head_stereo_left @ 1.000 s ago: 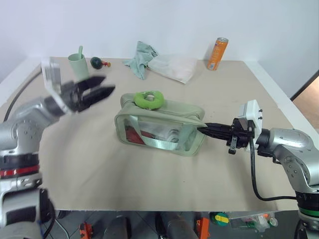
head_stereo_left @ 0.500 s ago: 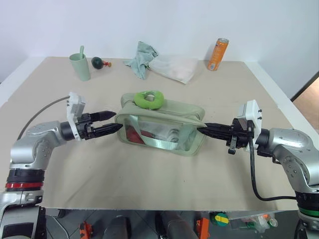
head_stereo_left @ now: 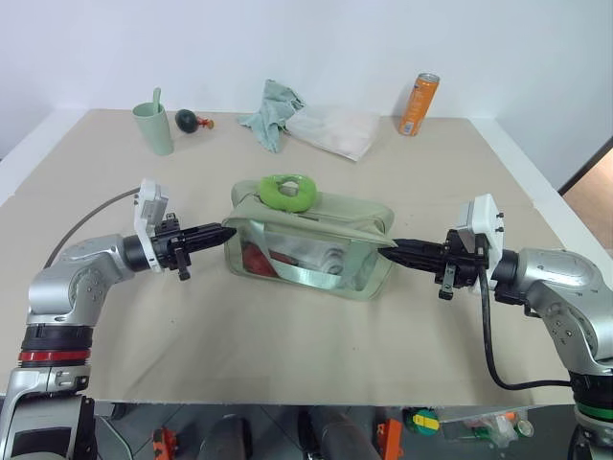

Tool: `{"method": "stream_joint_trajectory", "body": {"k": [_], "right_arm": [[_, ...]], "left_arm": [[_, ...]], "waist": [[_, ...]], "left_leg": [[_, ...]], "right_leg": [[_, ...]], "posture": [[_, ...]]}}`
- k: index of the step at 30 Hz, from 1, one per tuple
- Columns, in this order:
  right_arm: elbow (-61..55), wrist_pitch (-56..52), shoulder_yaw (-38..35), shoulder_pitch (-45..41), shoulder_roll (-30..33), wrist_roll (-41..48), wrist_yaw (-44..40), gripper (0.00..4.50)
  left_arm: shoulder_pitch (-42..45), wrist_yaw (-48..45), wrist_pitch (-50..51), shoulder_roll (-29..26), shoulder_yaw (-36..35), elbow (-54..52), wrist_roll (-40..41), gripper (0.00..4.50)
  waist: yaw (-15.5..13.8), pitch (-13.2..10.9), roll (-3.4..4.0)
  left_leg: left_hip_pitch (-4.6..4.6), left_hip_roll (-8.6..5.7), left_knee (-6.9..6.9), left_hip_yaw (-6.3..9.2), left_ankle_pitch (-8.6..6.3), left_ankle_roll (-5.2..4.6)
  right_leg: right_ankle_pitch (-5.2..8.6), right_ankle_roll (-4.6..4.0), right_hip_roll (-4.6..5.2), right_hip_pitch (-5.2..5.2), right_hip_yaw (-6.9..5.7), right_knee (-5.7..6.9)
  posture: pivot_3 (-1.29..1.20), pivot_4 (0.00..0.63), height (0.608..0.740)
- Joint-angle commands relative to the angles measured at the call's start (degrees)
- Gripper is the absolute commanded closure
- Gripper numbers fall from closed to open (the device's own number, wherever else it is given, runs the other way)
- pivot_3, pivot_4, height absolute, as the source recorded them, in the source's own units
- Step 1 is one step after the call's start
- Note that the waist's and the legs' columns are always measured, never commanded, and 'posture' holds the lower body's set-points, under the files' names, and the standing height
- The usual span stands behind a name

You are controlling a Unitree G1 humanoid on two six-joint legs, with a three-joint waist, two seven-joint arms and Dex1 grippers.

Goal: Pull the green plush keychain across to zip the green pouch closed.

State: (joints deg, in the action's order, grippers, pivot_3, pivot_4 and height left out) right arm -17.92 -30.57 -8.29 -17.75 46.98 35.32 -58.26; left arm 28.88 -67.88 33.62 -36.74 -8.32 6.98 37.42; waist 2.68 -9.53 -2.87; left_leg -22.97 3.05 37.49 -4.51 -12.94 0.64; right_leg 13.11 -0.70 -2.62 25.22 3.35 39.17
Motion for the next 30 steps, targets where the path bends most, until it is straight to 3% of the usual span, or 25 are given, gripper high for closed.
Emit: {"method": "stream_joint_trajectory", "body": {"k": [1, 8, 11, 13, 16, 19, 21, 30], "right_arm": [[-0.1, -1.3, -1.9, -0.4, 0.1, 1.8, 0.6, 3.77], [-0.2, -2.8, -6.5, -0.2, 0.8, 4.4, 1.7, 1.45], [-0.6, -5.6, -10.8, -2.5, -0.4, 11.5, 2.3, 0.46], [-0.9, -6.2, -12.3, -5.6, -1.5, 15.7, 2.9, 0.46], [0.9, -4.2, -9.3, -12.7, -4.2, 13.6, 5.7, 0.46], [6.1, 1.5, 2.2, -22.2, -6.5, 0.1, 7.4, 0.46], [9.5, 4.1, 6.9, -27.0, -7.9, -4.4, 6.3, 0.46], [22.1, 11.8, 14.2, -38.0, -14.3, -12.0, 0.3, 0.46]], "left_arm": [[-0.5, -0.1, -1.0, -0.1, -0.5, -2.5, 0.3, 4.5], [-1.0, 0.3, -1.2, -0.1, -0.7, -2.8, 0.2, 4.5], [-1.2, 0.4, -1.3, 0.1, -0.5, -3.0, 0.1, 4.5], [-1.2, 0.5, -1.4, 0.2, -0.3, -3.1, 0.0, 4.5], [-1.1, 0.8, -1.4, 0.3, -0.1, -3.0, -0.1, 4.5], [-1.0, 0.9, -1.5, 0.3, 0.1, -3.1, -0.3, 4.5], [-0.8, 1.1, -1.5, 0.4, 0.2, -3.1, -0.4, 4.5], [-2.3, 2.7, -1.2, 1.7, 0.1, -5.6, 0.0, 4.5]], "waist": [[0.0, 0.0, 0.0], [-0.1, 0.0, 0.0], [-0.1, 0.0, 0.0], [0.0, 0.0, 0.01], [0.1, 0.0, 0.06], [0.1, 0.0, 0.05], [0.1, 0.0, 0.06], [-0.2, 0.0, 0.06]], "left_leg": [[0.0, -0.01, 0.0, 0.0, 0.0, 0.0], [-0.06, -0.09, 0.01, -0.01, -0.01, -0.02], [-0.08, -0.09, 0.01, 0.0, -0.02, -0.03], [-0.05, -0.05, 0.01, 0.01, -0.02, -0.03], [-0.01, -0.03, 0.01, -0.03, -0.01, -0.04], [0.01, -0.01, 0.02, -0.03, 0.02, -0.09], [0.01, -0.01, 0.02, -0.03, 0.04, -0.12], [-0.36, -0.16, 0.01, -0.04, -0.12, -0.25]], "right_leg": [[0.0, 0.0, 0.01, 0.0, 0.0, 0.0], [0.0, 0.0, 0.08, 0.01, 0.01, -0.04], [0.0, 0.01, 0.08, 0.02, 0.01, -0.04], [0.0, 0.01, 0.04, 0.01, 0.01, -0.04], [-0.05, 0.04, 0.01, 0.02, 0.05, -0.03], [-0.08, 0.08, -0.01, 0.01, 0.04, -0.02], [-0.09, 0.06, 0.0, 0.01, 0.02, -0.03], [0.02, -0.08, 0.19, 0.19, 0.03, -0.13]], "posture": [[0.0, 0.15, 0.74], [0.0, 0.15, 0.74], [0.0, 0.15, 0.74], [0.0, 0.15, 0.74], [0.0, 0.15, 0.74], [0.0, 0.15, 0.74], [0.0, 0.15, 0.74], [0.0, 0.15, 0.74]]}}
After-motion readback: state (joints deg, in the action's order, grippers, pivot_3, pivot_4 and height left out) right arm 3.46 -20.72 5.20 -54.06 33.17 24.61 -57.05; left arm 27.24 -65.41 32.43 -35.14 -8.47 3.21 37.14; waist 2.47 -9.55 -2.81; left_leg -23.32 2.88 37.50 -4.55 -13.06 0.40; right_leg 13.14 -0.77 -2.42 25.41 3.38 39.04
